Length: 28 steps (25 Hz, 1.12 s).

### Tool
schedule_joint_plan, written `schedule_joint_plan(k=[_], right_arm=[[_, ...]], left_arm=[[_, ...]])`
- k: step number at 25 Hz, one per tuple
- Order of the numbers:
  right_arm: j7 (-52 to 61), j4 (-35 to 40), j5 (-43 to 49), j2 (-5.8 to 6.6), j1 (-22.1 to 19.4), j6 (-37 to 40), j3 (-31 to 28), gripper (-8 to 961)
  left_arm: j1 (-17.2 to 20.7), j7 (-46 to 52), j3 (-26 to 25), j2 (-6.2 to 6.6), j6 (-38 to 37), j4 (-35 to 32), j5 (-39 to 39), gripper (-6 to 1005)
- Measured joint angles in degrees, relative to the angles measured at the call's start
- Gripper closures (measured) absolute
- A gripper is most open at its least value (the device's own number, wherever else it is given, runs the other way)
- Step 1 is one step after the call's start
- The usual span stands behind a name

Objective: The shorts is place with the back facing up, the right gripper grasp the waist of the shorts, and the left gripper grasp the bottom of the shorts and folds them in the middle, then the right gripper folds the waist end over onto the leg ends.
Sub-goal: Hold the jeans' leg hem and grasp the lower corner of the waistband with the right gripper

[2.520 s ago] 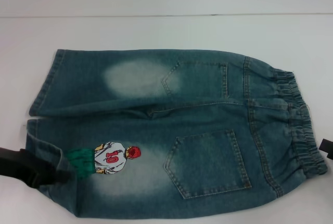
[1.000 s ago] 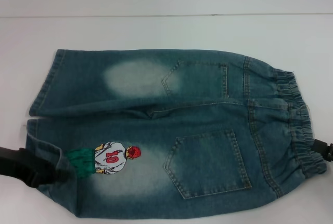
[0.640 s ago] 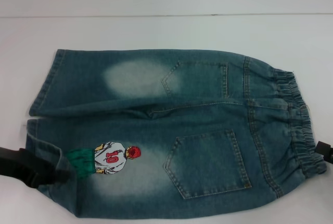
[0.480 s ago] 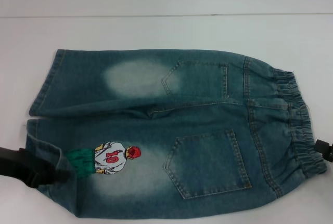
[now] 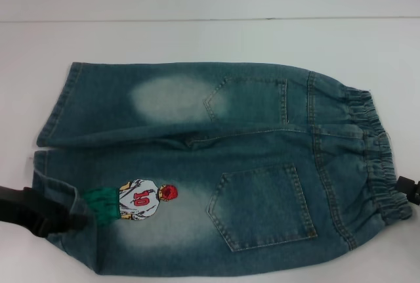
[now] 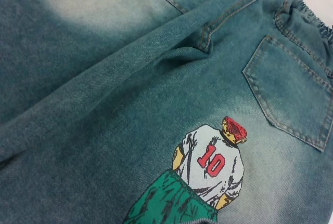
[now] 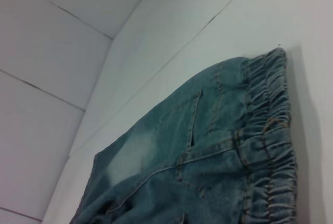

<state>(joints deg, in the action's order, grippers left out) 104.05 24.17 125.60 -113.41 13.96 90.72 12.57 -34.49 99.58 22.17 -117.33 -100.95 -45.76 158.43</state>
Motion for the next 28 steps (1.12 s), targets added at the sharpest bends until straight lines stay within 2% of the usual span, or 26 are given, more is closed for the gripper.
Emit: schedule_joint_plan(k=[28], right_arm=[[0.6, -0.5, 0.1, -0.06, 0.7, -1.1, 1.0, 37]], left_arm=[[-0.1, -0.5, 0.0, 0.00, 0.2, -0.1, -0.1, 945]])
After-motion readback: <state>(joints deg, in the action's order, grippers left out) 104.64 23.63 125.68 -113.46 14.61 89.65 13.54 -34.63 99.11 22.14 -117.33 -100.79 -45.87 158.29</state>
